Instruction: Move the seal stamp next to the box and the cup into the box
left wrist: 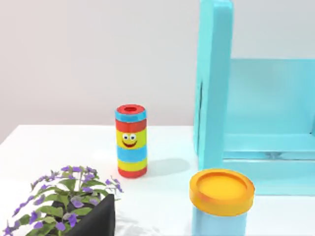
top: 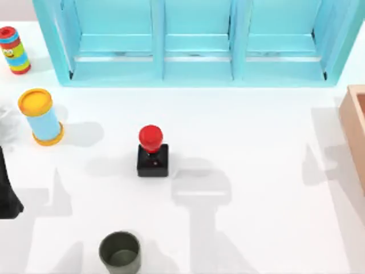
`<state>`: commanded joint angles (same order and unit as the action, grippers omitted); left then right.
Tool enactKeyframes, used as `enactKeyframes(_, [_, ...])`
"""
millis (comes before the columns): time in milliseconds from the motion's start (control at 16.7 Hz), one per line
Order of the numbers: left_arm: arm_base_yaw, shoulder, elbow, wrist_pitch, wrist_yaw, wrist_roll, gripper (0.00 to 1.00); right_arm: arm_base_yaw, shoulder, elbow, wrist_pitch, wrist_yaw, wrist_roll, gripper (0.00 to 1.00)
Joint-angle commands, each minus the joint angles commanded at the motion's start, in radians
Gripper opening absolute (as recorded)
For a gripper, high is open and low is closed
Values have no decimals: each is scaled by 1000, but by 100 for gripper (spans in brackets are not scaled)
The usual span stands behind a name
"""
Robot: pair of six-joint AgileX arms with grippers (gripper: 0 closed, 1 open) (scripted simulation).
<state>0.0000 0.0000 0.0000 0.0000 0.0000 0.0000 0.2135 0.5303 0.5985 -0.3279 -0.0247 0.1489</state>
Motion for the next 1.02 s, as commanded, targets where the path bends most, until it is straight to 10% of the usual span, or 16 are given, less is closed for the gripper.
enactKeyframes(1020, [0, 0, 0, 0, 0, 0, 100, 545, 1599, 1676, -1032, 94, 566, 100])
